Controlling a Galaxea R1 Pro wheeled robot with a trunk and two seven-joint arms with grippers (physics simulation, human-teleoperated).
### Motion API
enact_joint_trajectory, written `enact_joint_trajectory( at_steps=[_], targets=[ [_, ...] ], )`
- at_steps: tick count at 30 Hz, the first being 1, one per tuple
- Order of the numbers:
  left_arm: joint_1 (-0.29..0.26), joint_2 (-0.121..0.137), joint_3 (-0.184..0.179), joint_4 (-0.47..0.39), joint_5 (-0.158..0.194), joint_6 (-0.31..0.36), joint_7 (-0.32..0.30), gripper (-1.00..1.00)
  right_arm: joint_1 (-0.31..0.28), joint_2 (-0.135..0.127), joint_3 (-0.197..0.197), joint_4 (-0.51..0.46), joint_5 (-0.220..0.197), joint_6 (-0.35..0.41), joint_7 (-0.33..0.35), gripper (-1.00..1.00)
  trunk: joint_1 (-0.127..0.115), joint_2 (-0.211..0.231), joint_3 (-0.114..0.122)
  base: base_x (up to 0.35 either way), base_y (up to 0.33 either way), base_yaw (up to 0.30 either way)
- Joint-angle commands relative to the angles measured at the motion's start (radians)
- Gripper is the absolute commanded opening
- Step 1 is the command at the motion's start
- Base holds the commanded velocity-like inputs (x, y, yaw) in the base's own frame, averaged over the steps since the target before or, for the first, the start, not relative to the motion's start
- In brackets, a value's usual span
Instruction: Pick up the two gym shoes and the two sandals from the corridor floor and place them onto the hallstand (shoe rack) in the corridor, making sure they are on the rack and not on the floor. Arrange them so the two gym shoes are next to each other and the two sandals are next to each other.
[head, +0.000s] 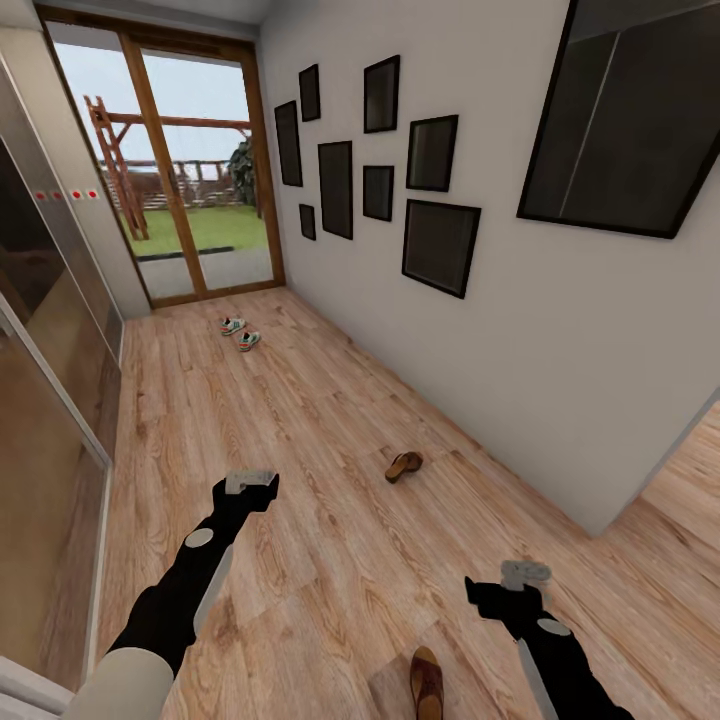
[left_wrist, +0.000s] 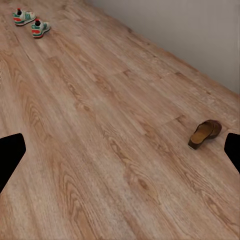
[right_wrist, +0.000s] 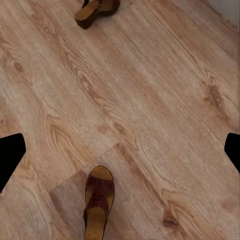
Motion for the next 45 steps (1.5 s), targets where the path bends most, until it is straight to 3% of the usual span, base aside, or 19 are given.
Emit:
enact_joint_trajectory(
  at_steps=[1, 6, 12, 18, 26, 31, 34, 37, 45],
  targets=[
    [0.000, 0.000, 0.000, -0.002, -0.001, 0.006, -0.001, 1.00, -0.013, 0.001, -0.001, -0.002, 0.001, 0.005, -0.001, 1.00, 0.000, -0.001, -0.001, 0.000, 0.000, 0.000],
    [-0.001, 0.000, 0.000, -0.002, -0.001, 0.006, -0.002, 1.00, -0.091, 0.001, -0.001, -0.001, 0.002, 0.005, -0.012, 1.00, 0.000, -0.001, -0.001, 0.000, 0.000, 0.000],
    [-0.001, -0.001, -0.001, -0.002, -0.001, 0.006, -0.002, 1.00, -0.170, 0.001, -0.001, 0.001, 0.005, 0.006, -0.125, 1.00, 0.000, -0.001, -0.001, 0.000, 0.000, 0.000],
    [-0.001, -0.002, -0.018, -0.002, -0.001, 0.006, -0.002, 1.00, -0.193, 0.001, -0.001, 0.001, 0.005, 0.005, -0.214, 1.00, 0.000, -0.001, -0.001, 0.000, 0.000, 0.000],
    [-0.001, -0.002, -0.041, -0.002, -0.001, 0.006, -0.002, 1.00, -0.199, 0.001, -0.001, 0.007, 0.005, 0.000, -0.260, 1.00, 0.000, -0.001, -0.001, 0.000, 0.000, 0.000],
    [-0.001, -0.002, -0.047, -0.002, -0.001, 0.005, -0.002, 1.00, -0.199, 0.001, -0.001, 0.117, 0.005, -0.113, -0.268, 1.00, 0.000, -0.001, -0.001, 0.000, 0.000, 0.000],
    [-0.001, -0.002, -0.048, -0.002, -0.001, 0.005, -0.002, 1.00, -0.199, 0.001, -0.001, 0.275, 0.006, -0.249, -0.271, 1.00, 0.000, -0.001, -0.001, 0.000, 0.000, 0.000],
    [-0.001, -0.002, -0.049, -0.002, -0.001, 0.004, -0.002, 1.00, -0.199, 0.001, -0.001, 0.353, 0.006, -0.315, -0.271, 1.00, 0.000, -0.001, -0.001, 0.000, 0.000, 0.000],
    [-0.001, -0.002, -0.050, -0.002, -0.001, -0.014, -0.002, 1.00, -0.199, 0.007, -0.001, 0.417, 0.007, -0.389, -0.271, 1.00, 0.000, -0.001, -0.001, 0.000, 0.000, 0.000]
  ],
)
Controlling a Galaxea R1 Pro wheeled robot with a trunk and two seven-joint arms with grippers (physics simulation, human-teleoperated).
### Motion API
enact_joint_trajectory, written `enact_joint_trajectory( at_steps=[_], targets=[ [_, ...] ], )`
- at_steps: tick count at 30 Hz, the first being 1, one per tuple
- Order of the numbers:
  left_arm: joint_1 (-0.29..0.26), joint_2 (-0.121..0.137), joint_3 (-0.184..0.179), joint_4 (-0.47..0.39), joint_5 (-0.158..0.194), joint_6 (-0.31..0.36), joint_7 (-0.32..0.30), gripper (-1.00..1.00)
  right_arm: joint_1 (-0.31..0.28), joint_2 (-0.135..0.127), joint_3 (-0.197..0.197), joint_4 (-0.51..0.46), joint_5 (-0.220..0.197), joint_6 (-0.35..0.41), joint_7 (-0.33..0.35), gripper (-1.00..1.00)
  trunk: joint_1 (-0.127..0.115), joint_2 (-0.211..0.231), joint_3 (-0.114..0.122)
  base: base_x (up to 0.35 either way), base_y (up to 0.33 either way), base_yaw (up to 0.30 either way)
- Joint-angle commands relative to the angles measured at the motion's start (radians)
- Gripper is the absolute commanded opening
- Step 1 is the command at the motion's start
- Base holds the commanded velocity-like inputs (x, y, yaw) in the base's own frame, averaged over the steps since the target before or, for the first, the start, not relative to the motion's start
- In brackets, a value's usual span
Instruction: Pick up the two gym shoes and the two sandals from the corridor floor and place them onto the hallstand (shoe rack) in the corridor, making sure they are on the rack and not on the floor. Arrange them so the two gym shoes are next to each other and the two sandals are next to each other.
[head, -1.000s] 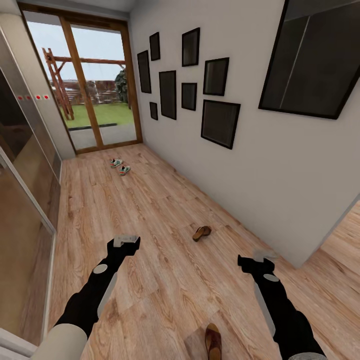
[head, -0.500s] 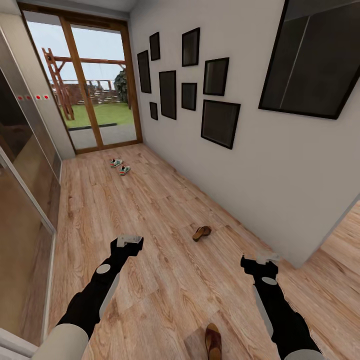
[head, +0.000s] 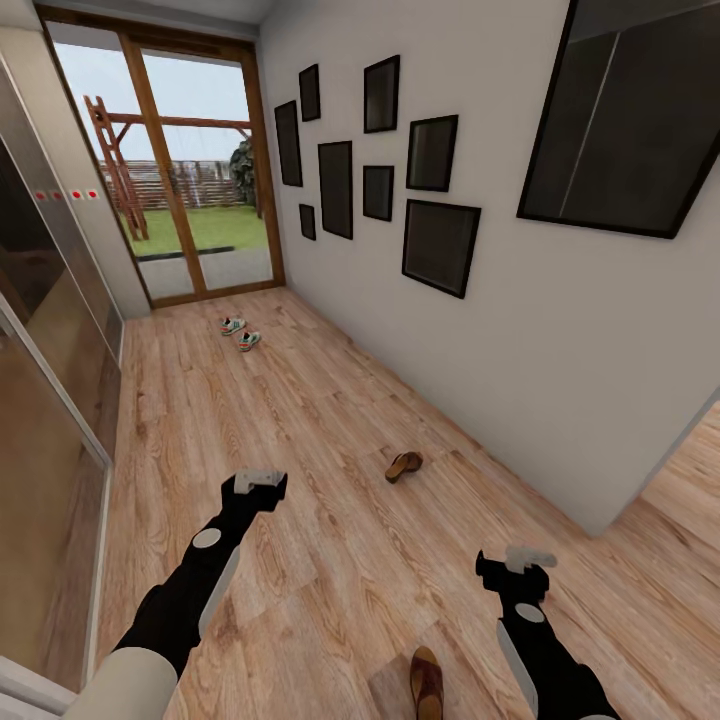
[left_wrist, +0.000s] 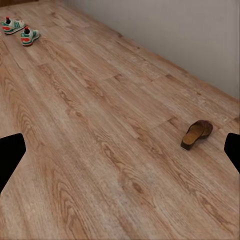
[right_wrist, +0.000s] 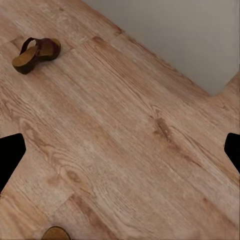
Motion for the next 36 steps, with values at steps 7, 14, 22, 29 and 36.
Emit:
enact_joint_trajectory(
  at_steps=[7, 14, 22, 29, 36],
  targets=[
    [0.000, 0.001, 0.000, -0.002, -0.001, -0.017, -0.002, 1.00, 0.000, 0.001, -0.001, 0.002, -0.008, -0.100, 0.000, 1.00, 0.000, 0.000, -0.001, 0.000, 0.000, 0.000],
    [0.000, 0.003, 0.000, -0.002, -0.002, -0.020, -0.001, 1.00, 0.000, 0.001, -0.001, 0.002, -0.009, -0.122, 0.001, 1.00, 0.000, 0.000, -0.001, 0.000, 0.000, 0.000],
    [0.000, 0.003, 0.000, -0.002, -0.002, -0.020, -0.001, 1.00, 0.001, 0.000, -0.001, 0.002, -0.010, -0.123, 0.001, 1.00, 0.015, -0.028, -0.020, 0.000, 0.000, 0.000],
    [0.000, 0.003, 0.000, -0.002, -0.002, -0.020, -0.001, 1.00, 0.001, 0.000, -0.002, 0.003, -0.011, -0.124, 0.002, 1.00, 0.042, -0.077, -0.053, 0.000, 0.000, 0.008],
    [0.000, 0.003, 0.000, -0.002, -0.002, -0.020, -0.002, 1.00, 0.001, 0.000, -0.002, 0.008, -0.012, -0.125, 0.003, 1.00, 0.069, -0.126, -0.086, 0.000, 0.000, 0.059]
  ],
)
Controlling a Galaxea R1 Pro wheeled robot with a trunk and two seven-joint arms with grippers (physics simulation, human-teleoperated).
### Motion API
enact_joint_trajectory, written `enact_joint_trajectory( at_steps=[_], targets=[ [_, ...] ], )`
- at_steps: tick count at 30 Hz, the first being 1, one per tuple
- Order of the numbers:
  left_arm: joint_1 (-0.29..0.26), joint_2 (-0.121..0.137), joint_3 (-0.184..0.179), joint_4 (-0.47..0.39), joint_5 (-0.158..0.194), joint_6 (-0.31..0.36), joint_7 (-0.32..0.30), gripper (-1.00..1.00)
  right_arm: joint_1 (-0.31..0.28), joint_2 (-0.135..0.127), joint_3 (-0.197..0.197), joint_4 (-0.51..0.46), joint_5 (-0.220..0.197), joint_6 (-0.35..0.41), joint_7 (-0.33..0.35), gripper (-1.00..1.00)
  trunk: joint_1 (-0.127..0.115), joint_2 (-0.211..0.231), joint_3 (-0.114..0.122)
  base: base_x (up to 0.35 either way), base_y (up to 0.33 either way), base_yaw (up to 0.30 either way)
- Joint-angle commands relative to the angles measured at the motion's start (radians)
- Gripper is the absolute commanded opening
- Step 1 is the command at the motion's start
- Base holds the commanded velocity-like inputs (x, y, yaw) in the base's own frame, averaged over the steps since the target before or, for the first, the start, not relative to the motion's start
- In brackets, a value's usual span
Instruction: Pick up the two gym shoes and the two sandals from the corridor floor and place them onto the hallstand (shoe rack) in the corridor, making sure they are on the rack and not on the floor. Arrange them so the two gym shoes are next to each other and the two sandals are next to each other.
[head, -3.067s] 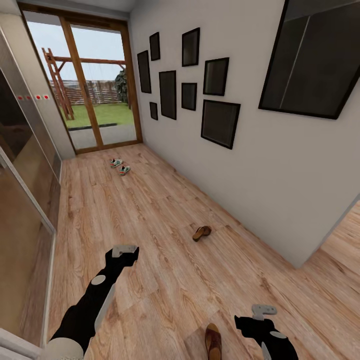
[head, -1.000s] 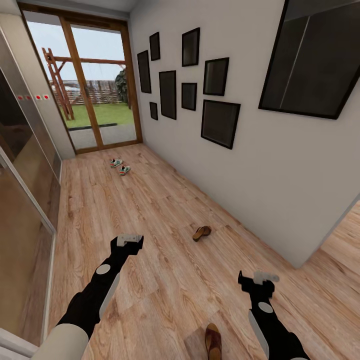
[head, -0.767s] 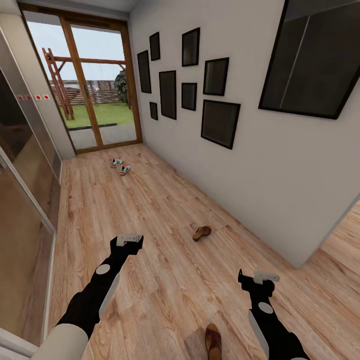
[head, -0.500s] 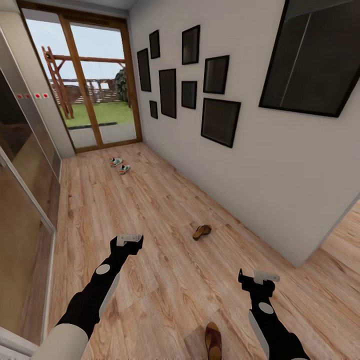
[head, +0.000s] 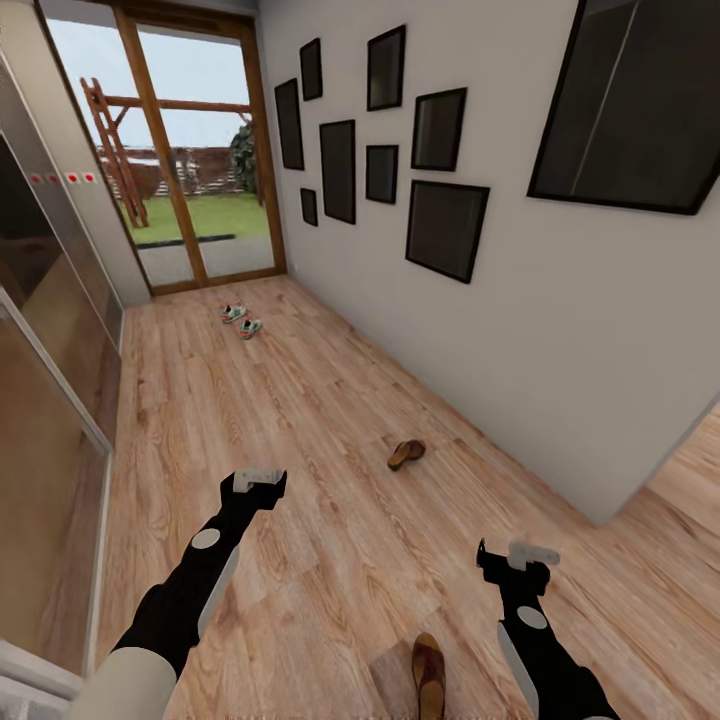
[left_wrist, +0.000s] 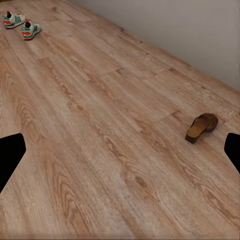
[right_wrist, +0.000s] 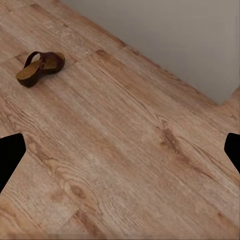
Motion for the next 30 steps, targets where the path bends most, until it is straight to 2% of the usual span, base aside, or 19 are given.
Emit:
enact_joint_trajectory(
  at_steps=[1, 7, 14, 30],
  targets=[
    [0.000, 0.000, 0.000, -0.001, -0.001, 0.003, -0.001, 1.00, -0.001, 0.001, -0.002, 0.003, 0.000, -0.004, 0.000, 1.00, 0.004, -0.008, -0.006, 0.000, 0.000, 0.084],
    [0.000, 0.000, 0.000, -0.001, -0.001, 0.003, -0.001, 1.00, -0.001, 0.001, -0.002, 0.048, 0.009, -0.027, 0.000, 1.00, 0.027, -0.050, -0.034, 0.000, 0.000, 0.107],
    [0.000, 0.000, 0.000, -0.001, -0.001, 0.003, -0.001, 1.00, -0.001, 0.002, 0.000, 0.108, 0.013, -0.099, 0.000, 1.00, 0.054, -0.099, -0.068, 0.000, 0.000, 0.121],
    [0.000, -0.002, -0.001, -0.001, 0.000, 0.003, -0.002, 1.00, -0.001, 0.002, 0.000, 0.117, 0.012, -0.110, 0.000, 1.00, 0.115, -0.211, -0.144, 0.000, 0.000, 0.123]
  ],
)
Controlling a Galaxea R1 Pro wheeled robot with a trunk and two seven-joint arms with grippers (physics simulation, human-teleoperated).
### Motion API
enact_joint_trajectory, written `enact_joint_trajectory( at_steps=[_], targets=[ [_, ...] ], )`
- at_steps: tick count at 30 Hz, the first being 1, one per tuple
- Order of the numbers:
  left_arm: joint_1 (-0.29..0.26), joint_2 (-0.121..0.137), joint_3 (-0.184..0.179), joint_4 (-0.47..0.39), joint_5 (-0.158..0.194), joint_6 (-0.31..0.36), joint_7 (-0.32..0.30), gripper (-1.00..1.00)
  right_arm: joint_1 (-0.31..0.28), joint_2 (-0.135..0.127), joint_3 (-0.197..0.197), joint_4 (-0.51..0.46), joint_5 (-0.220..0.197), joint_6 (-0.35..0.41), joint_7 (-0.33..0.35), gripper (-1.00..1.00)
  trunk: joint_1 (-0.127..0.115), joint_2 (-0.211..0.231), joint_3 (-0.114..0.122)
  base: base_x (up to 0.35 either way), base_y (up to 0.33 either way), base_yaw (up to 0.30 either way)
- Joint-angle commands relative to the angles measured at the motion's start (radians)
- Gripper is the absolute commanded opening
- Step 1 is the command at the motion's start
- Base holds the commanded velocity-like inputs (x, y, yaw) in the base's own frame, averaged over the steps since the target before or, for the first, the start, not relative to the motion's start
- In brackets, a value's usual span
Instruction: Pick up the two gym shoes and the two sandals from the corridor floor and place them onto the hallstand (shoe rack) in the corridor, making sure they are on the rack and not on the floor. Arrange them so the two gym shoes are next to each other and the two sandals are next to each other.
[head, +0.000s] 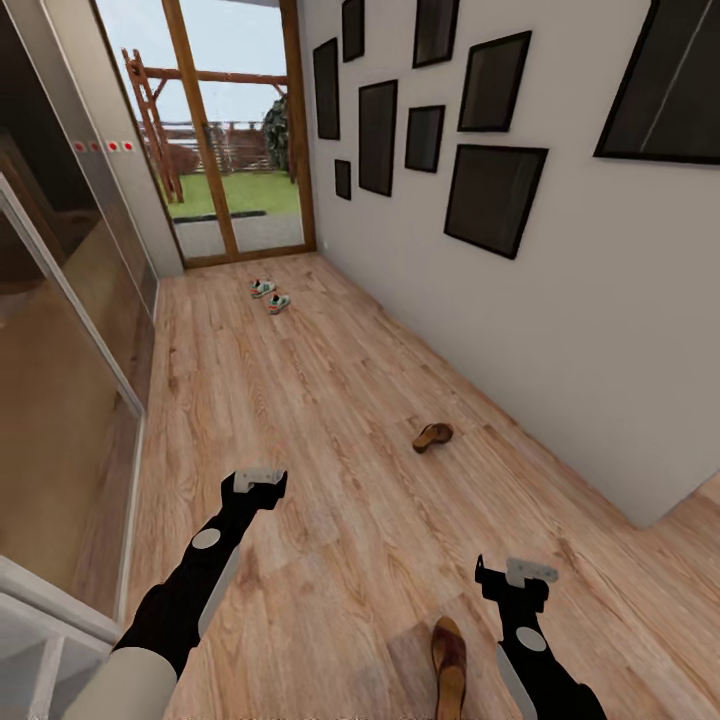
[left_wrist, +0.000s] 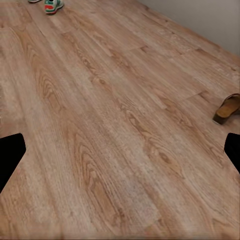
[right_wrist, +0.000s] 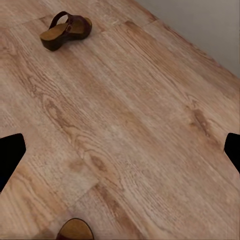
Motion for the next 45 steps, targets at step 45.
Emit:
enact_joint_trajectory(
  at_steps=[45],
  targets=[
    [0.000, 0.000, -0.055, -0.001, 0.000, 0.003, -0.001, 1.00, 0.001, 0.010, -0.003, 0.216, -0.009, -0.007, 0.004, 1.00, 0.172, -0.316, -0.216, 0.000, 0.000, 0.036]
  ],
)
